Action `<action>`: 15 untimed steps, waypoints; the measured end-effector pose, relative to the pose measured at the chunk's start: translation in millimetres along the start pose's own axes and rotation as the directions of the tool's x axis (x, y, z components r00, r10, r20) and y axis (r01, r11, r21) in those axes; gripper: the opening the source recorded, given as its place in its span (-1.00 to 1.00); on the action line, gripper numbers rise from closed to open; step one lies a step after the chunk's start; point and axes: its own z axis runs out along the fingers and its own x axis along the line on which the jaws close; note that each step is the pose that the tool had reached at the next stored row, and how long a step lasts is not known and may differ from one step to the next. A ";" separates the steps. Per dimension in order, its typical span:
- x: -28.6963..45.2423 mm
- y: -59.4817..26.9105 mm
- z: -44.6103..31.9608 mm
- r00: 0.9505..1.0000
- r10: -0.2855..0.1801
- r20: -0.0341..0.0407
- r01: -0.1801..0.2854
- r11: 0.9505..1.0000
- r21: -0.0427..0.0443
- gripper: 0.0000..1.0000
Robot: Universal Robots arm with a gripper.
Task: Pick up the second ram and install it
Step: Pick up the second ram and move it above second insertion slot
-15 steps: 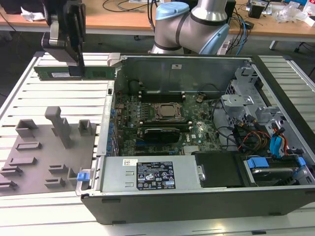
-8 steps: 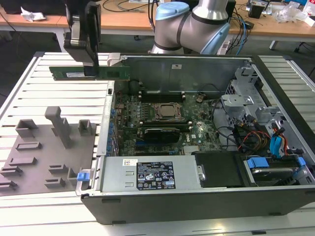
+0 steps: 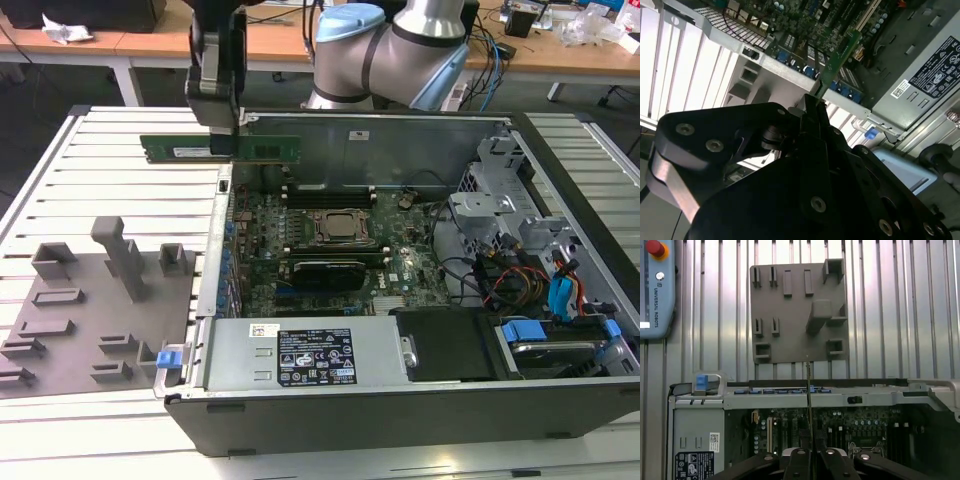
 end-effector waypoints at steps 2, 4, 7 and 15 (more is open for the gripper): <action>-0.1 -8.5 -0.6 1.000 0.000 0.000 0.000 1.000 -0.002 -0.73; -0.2 -13.5 -1.0 1.000 0.000 0.000 0.000 1.000 -0.002 -0.73; -0.4 -23.3 -1.7 1.000 0.000 0.000 0.000 1.000 -0.004 -0.73; -0.9 -54.3 -4.0 1.000 0.000 0.000 0.000 1.000 -0.010 -0.73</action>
